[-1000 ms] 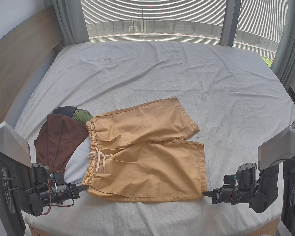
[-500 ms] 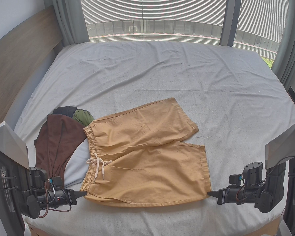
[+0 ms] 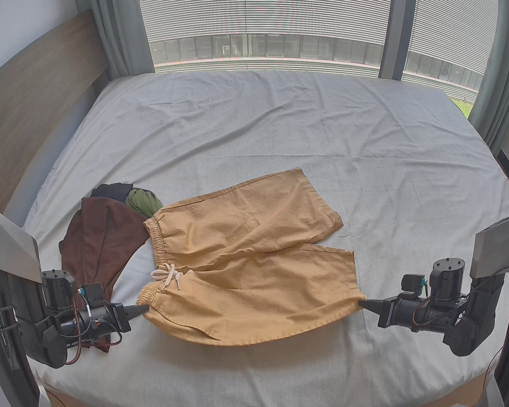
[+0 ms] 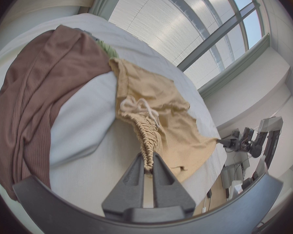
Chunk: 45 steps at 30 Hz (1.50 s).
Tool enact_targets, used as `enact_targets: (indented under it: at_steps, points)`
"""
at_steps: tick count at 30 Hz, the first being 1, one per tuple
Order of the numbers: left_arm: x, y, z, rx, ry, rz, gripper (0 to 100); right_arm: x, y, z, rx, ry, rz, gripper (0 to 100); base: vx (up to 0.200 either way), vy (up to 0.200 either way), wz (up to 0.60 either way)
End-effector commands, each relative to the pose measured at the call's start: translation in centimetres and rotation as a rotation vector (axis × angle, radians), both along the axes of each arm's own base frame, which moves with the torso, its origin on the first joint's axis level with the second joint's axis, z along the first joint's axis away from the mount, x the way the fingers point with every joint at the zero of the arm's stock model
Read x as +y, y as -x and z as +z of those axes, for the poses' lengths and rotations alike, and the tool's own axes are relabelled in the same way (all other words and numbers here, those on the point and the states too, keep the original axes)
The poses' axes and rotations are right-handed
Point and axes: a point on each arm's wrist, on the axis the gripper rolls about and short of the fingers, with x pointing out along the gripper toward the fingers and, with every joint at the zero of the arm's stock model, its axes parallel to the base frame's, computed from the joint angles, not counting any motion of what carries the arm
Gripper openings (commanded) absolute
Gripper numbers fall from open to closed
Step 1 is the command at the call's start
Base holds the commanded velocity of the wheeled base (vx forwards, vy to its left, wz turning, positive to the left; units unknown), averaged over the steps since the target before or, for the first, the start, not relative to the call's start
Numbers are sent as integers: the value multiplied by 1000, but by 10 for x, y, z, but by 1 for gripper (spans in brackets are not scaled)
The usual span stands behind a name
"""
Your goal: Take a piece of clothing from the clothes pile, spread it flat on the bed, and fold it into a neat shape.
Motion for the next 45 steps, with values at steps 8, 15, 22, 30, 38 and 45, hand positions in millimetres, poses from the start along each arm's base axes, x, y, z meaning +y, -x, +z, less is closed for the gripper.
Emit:
enact_targets:
  at_steps: [8,15,22,30,38,45]
  points:
    - [-3,-22,32,-154,46,22,0,1,-28,25,-152,-47,-24,0,0,0,0]
    - [-3,-28,37,-182,55,27,0,0,-39,38,-191,-73,-45,0,0,0,0]
    - [-5,-30,39,-188,59,33,0,0,-53,55,-219,-82,-57,0,0,0,0]
    - [-10,-31,40,-172,86,33,0,2,-72,73,-227,-85,-63,0,0,0,0]
    - [-10,-35,41,-186,80,55,0,5,-91,87,-236,-86,-70,0,0,0,0]
    - [-10,-39,43,-190,92,85,0,8,-107,101,-245,-91,-72,0,0,0,0]
